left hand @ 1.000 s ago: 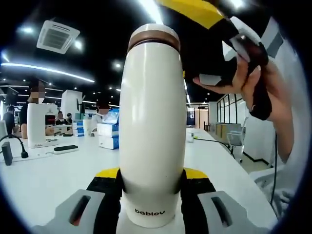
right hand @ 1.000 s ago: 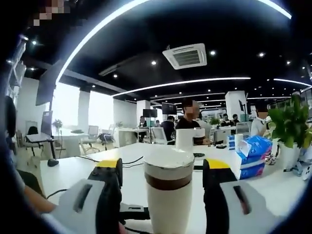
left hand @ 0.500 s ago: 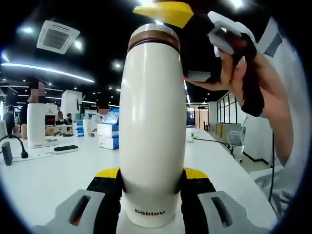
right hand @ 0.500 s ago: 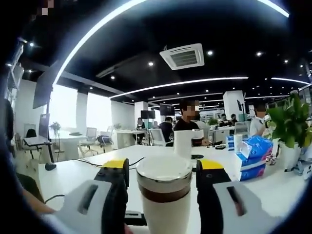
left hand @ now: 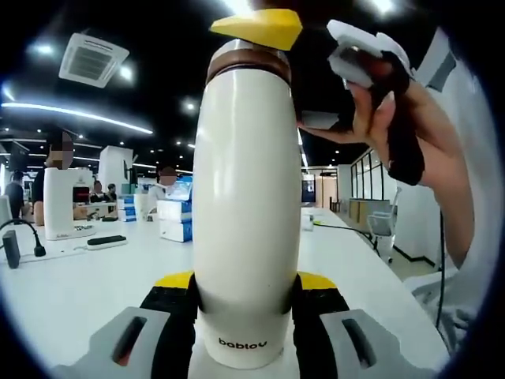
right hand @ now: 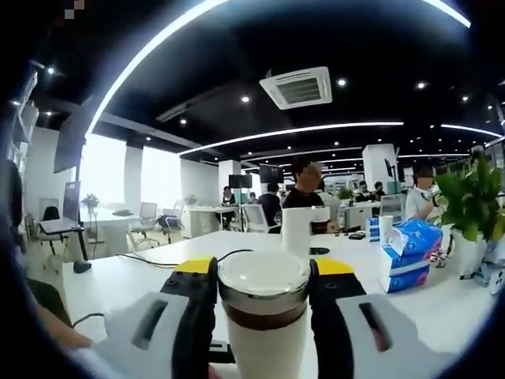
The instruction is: Grasp the water cup twist off the cup lid place the cup lid on the table
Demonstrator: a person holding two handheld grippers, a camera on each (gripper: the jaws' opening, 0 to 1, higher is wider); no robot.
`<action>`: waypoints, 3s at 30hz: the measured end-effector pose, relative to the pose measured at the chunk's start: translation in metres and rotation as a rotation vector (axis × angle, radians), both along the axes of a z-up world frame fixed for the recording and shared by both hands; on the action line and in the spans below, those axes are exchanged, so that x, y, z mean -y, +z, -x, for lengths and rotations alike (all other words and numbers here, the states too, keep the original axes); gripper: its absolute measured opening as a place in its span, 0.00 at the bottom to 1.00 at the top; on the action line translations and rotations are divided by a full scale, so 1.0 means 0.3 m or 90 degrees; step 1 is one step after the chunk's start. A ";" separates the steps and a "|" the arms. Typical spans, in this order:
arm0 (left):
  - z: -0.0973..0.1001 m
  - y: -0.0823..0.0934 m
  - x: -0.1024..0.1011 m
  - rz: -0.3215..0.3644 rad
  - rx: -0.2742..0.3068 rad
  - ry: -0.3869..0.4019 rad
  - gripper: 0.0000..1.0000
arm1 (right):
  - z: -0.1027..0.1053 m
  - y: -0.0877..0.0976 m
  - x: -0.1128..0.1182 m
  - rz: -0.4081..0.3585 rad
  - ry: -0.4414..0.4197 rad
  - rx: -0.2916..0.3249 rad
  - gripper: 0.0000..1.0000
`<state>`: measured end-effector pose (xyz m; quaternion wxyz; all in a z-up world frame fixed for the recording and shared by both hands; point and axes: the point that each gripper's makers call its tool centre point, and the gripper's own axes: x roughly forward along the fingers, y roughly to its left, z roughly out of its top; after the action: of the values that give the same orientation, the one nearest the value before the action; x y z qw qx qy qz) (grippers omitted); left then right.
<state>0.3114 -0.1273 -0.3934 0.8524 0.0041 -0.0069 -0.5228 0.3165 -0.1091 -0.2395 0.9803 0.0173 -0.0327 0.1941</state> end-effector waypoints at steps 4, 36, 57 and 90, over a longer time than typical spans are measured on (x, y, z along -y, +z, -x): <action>0.004 0.000 0.003 -0.001 0.002 -0.001 0.48 | 0.000 -0.002 0.000 0.003 0.009 -0.004 0.47; -0.006 -0.001 -0.004 0.002 -0.001 0.000 0.48 | 0.028 -0.023 -0.054 0.058 0.382 -0.039 0.46; -0.010 0.002 -0.006 0.008 -0.009 0.000 0.48 | 0.063 -0.004 -0.119 0.083 0.612 -0.014 0.47; -0.012 0.000 -0.005 0.002 -0.002 -0.002 0.48 | 0.094 0.053 0.003 0.047 0.590 0.047 0.58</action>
<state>0.3148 -0.1258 -0.3934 0.8515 0.0021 -0.0067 -0.5243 0.2883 -0.1101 -0.2235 0.7884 -0.0120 -0.0490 0.6131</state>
